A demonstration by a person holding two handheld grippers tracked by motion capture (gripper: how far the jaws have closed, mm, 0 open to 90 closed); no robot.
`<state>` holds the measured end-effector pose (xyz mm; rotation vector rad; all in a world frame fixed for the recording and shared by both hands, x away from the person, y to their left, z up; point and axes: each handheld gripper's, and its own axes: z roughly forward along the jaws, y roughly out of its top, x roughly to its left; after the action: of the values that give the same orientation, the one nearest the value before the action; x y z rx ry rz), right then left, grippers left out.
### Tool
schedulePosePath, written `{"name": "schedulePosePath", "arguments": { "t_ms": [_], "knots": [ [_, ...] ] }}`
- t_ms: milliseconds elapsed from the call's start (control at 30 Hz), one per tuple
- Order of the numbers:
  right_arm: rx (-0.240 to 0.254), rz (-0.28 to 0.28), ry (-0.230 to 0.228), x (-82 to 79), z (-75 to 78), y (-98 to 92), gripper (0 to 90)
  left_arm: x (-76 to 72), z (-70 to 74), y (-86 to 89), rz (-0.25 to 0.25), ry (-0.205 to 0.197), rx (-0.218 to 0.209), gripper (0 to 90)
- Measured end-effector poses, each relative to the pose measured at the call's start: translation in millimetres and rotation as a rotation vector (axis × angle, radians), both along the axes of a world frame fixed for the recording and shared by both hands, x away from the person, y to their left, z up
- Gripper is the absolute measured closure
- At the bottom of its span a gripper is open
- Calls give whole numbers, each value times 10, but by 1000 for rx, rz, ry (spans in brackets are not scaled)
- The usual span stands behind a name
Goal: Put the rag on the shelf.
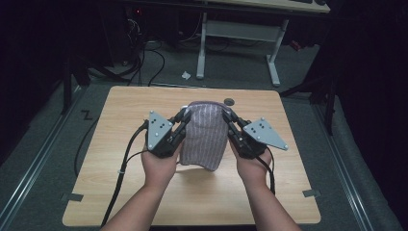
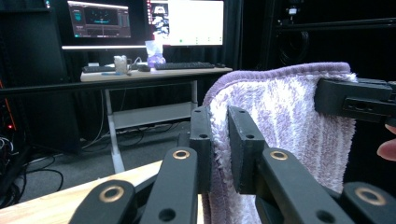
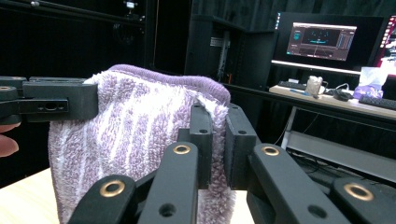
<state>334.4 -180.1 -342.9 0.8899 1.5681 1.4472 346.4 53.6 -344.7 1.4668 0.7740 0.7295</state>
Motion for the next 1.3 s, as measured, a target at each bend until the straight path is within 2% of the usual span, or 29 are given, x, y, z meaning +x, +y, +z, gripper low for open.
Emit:
{"name": "schedulePosePath", "arguments": {
  "t_ms": [200,367,567,633,700,800,833,900,933,1033,1067,1133,1167,1200,1233,1300],
  "knots": [
    [7,-3,3,57,39,-20,842,109,40,-18,-7,6,-13,810],
    [13,-10,7,137,70,-47,842,182,54,-44,-9,-1,-1,810],
    [26,-26,10,302,123,-71,842,444,104,-92,7,-5,8,810],
    [18,-37,5,382,145,-66,842,483,115,-102,13,-13,15,810],
    [30,-39,8,483,181,-72,842,595,150,-125,34,-24,32,810],
    [38,-44,7,590,226,-59,842,668,175,-132,41,-23,30,810],
    [42,-44,7,635,247,-58,842,749,208,-140,50,-30,41,810],
    [44,-43,9,673,262,-58,842,776,219,-141,51,-32,46,810],
    [48,-47,9,744,283,-62,841,854,251,-149,52,-35,49,809],
    [55,-48,12,818,292,-68,841,925,274,-160,55,-40,57,810],
    [59,-47,17,910,294,-75,841,962,283,-163,58,-44,66,809],
    [56,-48,24,1017,299,-76,841,1079,304,-162,59,-36,84,809],
    [53,-49,26,1057,300,-79,841,1079,304,-162,59,-36,84,808],
    [56,-47,29,1126,298,-80,841,1188,307,-158,57,-25,96,808],
    [50,-51,32,1182,298,-78,841,1238,306,-157,59,-18,100,808],
    [51,-51,46,1288,294,-69,841,1283,303,-158,64,-13,107,807]
  ]
}}
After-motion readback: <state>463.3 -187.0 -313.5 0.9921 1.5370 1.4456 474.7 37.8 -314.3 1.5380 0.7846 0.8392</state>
